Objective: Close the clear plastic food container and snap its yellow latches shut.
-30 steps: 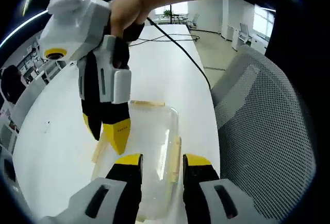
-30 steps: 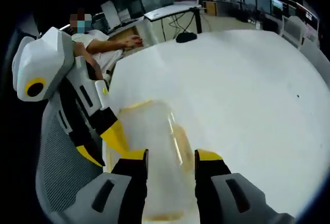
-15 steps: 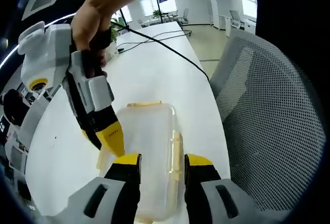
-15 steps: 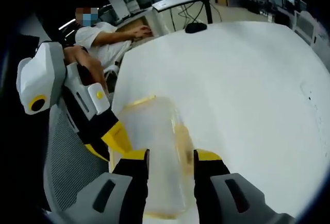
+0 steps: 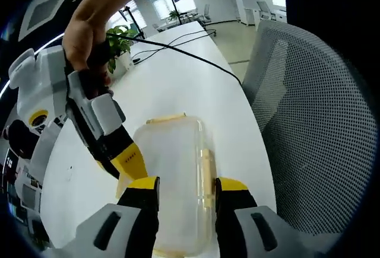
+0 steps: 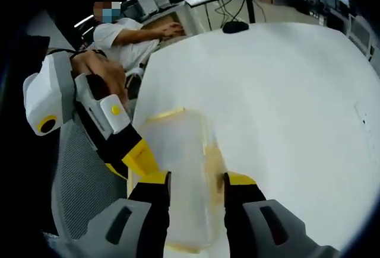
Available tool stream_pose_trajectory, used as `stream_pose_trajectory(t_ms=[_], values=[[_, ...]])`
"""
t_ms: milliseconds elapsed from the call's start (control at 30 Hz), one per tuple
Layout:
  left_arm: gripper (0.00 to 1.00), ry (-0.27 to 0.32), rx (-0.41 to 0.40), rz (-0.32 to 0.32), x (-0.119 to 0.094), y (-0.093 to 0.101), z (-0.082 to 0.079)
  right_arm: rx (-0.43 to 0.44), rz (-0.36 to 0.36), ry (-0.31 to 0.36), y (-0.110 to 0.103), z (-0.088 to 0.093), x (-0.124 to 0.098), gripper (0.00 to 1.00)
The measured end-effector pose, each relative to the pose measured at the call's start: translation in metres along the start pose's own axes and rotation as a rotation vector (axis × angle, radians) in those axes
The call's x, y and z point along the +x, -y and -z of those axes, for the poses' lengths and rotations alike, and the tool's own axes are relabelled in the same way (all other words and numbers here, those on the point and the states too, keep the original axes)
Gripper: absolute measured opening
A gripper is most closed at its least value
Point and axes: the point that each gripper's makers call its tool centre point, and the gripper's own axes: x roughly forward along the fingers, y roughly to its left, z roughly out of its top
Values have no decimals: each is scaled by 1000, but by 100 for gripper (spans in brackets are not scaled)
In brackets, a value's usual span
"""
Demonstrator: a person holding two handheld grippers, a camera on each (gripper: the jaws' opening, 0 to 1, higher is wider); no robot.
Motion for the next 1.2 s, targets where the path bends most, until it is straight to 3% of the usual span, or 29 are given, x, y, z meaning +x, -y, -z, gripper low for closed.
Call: stream_pose_trajectory(t_ms=[533, 567, 633, 733, 1200], values=[[27, 2, -9, -10, 3, -3, 1, 12, -45, -97, -2, 2, 4, 28], [25, -9, -36, 21, 3, 4, 3, 6, -55, -99, -3, 1, 5, 26], [25, -5, -25, -1, 0, -3, 2, 12, -70, -125, -8, 8, 3, 25], [25, 19, -39, -1, 2, -2, 2, 12, -68, -132, -8, 5, 4, 26], [22, 7, -9, -31, 1, -1, 1, 12, -35, -131, -6, 3, 5, 30]])
